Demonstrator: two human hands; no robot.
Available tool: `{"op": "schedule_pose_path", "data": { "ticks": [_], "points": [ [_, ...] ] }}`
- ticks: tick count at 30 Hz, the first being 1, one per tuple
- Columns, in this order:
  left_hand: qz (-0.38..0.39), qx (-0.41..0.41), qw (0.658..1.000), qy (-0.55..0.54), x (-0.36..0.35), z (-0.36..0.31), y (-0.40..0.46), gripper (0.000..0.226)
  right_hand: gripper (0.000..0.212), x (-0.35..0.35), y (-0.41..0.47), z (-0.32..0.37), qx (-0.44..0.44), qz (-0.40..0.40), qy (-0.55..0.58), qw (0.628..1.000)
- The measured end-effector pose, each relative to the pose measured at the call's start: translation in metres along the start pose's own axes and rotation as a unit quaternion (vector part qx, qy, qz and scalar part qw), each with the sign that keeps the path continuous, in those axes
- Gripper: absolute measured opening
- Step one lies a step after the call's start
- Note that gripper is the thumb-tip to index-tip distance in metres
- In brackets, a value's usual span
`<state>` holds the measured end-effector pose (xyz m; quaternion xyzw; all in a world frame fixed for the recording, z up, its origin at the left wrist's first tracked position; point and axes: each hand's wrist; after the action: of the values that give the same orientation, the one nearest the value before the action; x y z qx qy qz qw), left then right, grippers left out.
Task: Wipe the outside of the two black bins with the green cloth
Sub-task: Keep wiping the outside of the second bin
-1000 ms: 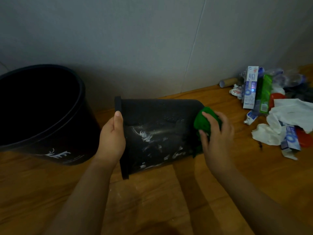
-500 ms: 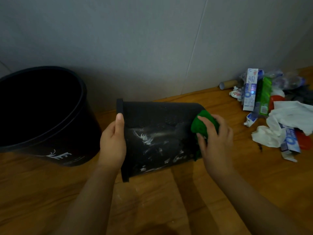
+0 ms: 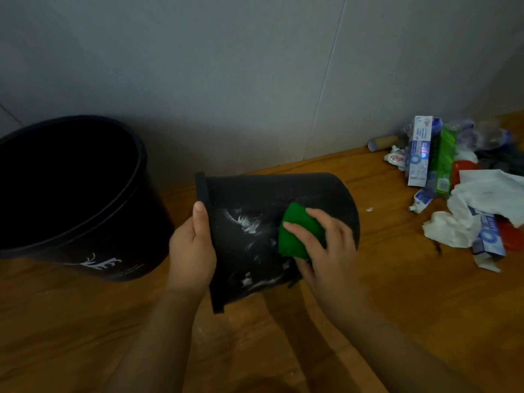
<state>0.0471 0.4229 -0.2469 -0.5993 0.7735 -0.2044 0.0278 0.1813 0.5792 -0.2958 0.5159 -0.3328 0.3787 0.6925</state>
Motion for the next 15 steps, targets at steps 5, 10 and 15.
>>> {"op": "schedule_pose_path", "data": {
  "ticks": [5,10,15],
  "points": [
    [-0.001,-0.006,1.0,0.019,0.002,0.003,0.006,0.057,0.053,0.009,0.012,-0.019,-0.15,-0.032,0.009,0.988],
    [0.001,0.0,1.0,0.02,0.001,0.005,0.006,0.06,0.057,0.008,0.018,0.013,-0.065,0.008,0.047,0.997],
    [0.005,-0.006,1.0,0.021,0.001,0.006,0.008,0.059,0.054,0.007,0.031,0.005,-0.059,0.014,0.02,0.998]
  ]
}}
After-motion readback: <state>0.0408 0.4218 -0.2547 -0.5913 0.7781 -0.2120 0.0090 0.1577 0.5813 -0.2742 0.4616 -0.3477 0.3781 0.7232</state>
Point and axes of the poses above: each hand's wrist, its own y-axis towards the middle knuckle, its own x-axis out of the back of the hand, z = x × y, and after that the axes turned 12 degrees about x, right-handed
